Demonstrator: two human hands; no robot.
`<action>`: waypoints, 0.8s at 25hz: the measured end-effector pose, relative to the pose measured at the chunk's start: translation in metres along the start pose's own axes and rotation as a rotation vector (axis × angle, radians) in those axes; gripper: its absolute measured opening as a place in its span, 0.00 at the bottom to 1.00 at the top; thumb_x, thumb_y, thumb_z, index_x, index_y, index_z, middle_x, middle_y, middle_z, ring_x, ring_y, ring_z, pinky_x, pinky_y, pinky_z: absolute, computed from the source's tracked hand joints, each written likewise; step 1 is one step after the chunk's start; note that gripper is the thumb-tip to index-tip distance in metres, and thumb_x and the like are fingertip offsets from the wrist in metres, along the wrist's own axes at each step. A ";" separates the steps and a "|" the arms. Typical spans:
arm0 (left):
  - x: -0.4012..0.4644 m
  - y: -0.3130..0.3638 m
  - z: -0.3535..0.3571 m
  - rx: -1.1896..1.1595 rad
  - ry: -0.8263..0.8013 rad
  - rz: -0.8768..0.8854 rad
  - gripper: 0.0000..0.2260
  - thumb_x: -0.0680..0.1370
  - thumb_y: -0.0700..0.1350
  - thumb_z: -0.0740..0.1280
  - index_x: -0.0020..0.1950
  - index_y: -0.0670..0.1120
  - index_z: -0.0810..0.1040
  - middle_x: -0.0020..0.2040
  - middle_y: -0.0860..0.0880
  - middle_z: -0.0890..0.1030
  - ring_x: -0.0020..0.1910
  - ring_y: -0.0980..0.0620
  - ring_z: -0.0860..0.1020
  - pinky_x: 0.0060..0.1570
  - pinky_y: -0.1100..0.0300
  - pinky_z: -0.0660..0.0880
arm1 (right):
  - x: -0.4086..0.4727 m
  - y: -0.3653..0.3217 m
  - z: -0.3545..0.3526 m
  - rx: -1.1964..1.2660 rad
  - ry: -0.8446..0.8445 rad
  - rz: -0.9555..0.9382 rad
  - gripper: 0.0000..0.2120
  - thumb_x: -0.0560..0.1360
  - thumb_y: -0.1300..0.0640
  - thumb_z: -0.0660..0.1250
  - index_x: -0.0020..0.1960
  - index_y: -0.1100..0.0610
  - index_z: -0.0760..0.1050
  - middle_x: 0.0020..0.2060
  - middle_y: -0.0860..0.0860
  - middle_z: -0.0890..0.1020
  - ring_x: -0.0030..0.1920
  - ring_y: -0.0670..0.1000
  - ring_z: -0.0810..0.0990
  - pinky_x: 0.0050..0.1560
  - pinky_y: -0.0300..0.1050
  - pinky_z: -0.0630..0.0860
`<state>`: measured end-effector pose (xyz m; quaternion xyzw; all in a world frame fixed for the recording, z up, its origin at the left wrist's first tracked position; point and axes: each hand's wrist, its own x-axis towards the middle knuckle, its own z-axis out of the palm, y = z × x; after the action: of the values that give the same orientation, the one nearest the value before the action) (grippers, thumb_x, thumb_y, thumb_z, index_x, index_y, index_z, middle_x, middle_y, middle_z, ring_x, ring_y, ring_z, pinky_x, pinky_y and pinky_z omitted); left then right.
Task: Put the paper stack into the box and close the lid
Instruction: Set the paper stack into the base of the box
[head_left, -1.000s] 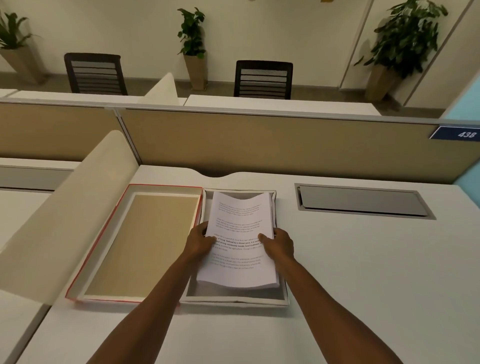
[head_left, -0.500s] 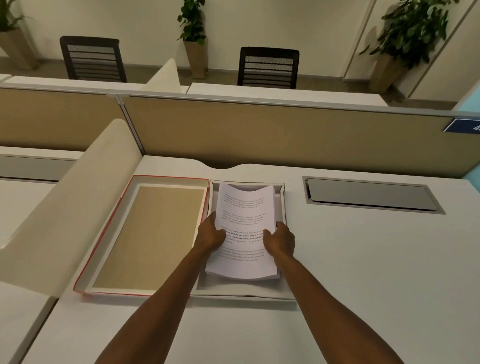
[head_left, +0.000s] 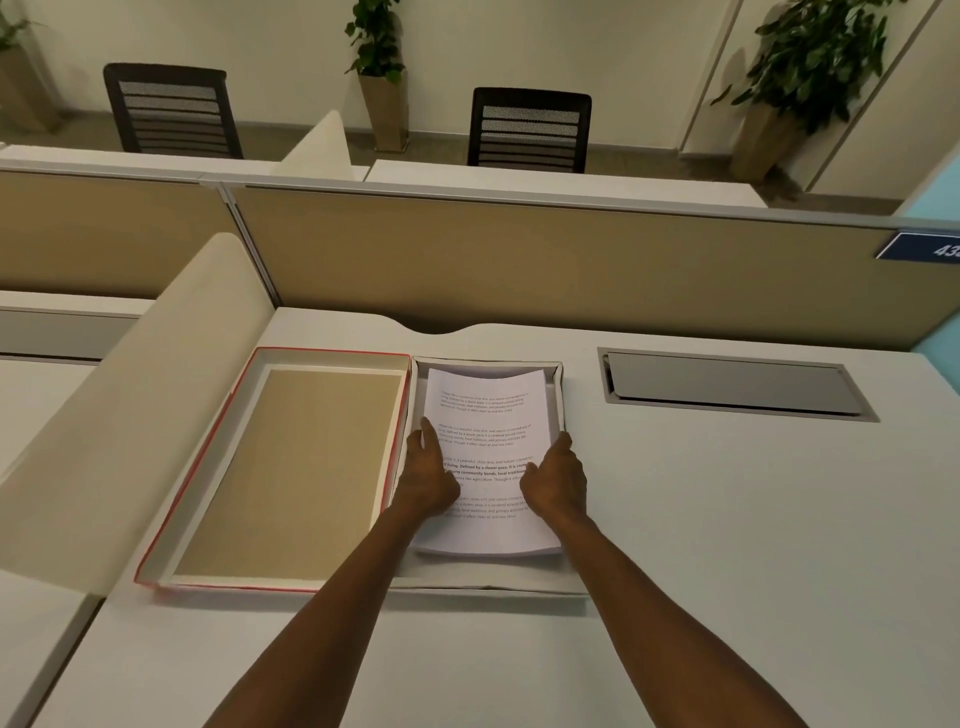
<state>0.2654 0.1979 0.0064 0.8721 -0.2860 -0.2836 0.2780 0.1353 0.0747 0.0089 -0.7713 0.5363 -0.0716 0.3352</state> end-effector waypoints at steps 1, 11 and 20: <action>0.000 0.000 0.003 0.021 0.005 0.005 0.43 0.77 0.39 0.68 0.81 0.45 0.39 0.82 0.43 0.48 0.77 0.39 0.62 0.69 0.49 0.73 | -0.002 0.001 0.000 -0.014 -0.005 -0.011 0.33 0.75 0.58 0.71 0.74 0.59 0.58 0.65 0.58 0.76 0.61 0.59 0.80 0.57 0.51 0.79; -0.006 -0.011 0.029 0.369 0.041 0.086 0.34 0.82 0.45 0.61 0.81 0.41 0.43 0.83 0.42 0.43 0.82 0.42 0.42 0.79 0.49 0.47 | -0.019 0.006 0.009 -0.082 -0.001 -0.044 0.29 0.81 0.54 0.63 0.77 0.57 0.54 0.74 0.57 0.68 0.62 0.52 0.76 0.58 0.32 0.74; -0.021 -0.019 0.035 0.288 0.205 0.277 0.25 0.84 0.52 0.54 0.79 0.43 0.61 0.81 0.44 0.60 0.81 0.44 0.56 0.80 0.49 0.53 | -0.034 0.021 0.021 -0.406 -0.060 -0.337 0.27 0.80 0.47 0.63 0.75 0.55 0.64 0.76 0.53 0.66 0.77 0.54 0.62 0.75 0.50 0.61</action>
<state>0.2350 0.2135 -0.0228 0.8794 -0.4108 -0.1089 0.2146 0.1145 0.1097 -0.0115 -0.9030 0.3933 0.0056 0.1729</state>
